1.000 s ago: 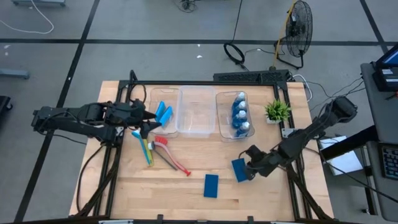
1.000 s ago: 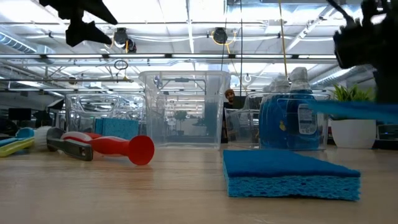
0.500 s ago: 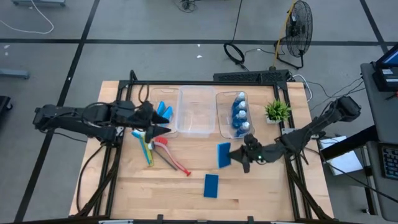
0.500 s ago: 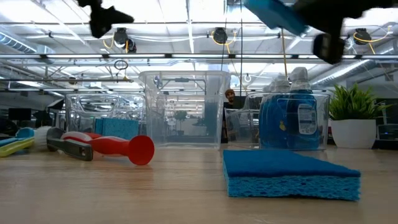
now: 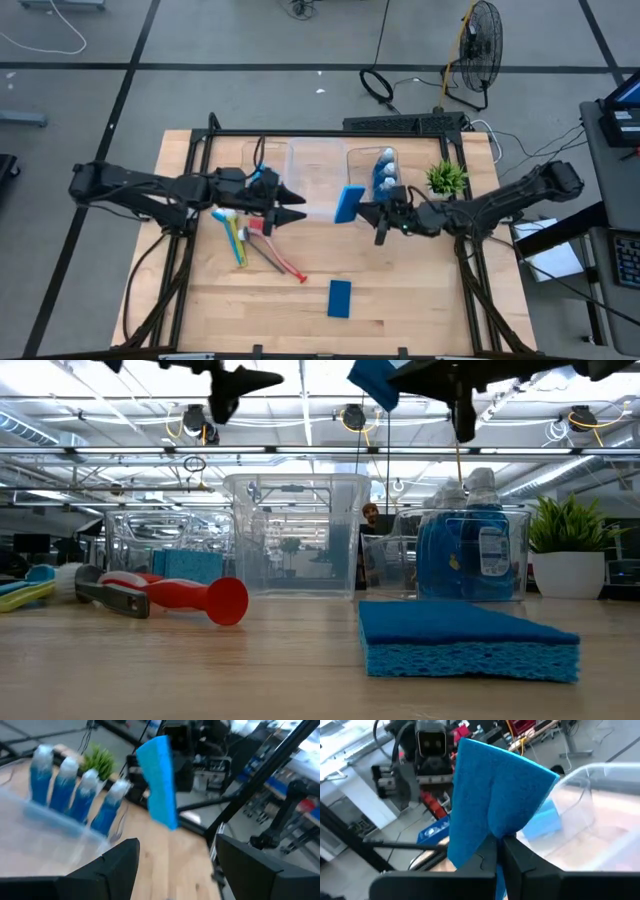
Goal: Pick & Place Kitchen Sink Supplies
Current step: Put the blue sponge into the left transparent bin
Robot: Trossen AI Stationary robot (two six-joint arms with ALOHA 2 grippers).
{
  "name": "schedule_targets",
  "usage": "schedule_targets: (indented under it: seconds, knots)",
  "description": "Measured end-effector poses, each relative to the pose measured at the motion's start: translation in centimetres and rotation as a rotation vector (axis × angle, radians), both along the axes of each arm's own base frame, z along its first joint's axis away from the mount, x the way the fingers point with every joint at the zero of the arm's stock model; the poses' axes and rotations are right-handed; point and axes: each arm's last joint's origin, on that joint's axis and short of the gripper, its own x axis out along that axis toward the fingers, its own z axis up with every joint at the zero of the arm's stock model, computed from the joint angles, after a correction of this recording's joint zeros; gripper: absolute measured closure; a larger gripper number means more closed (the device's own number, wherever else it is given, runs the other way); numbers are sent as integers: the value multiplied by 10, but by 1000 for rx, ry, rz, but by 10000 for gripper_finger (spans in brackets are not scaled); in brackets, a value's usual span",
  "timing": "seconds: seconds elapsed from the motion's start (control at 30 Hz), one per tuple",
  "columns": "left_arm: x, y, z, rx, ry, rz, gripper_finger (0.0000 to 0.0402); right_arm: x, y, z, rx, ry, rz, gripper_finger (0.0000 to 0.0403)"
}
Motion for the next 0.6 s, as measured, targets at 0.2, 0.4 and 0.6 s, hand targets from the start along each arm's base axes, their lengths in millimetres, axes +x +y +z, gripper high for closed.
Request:
schedule_targets:
  seconds: [0.2,0.4,0.6]
  knots:
    - [19,0,-8,-10,-63,1,135,18,-5,11,-40,1,-31,403]
    - [25,-1,-11,-25,-88,3,135,29,-10,15,-61,28,-67,403]
    - [25,1,-7,-11,-125,51,135,36,-11,10,-15,29,-42,403]
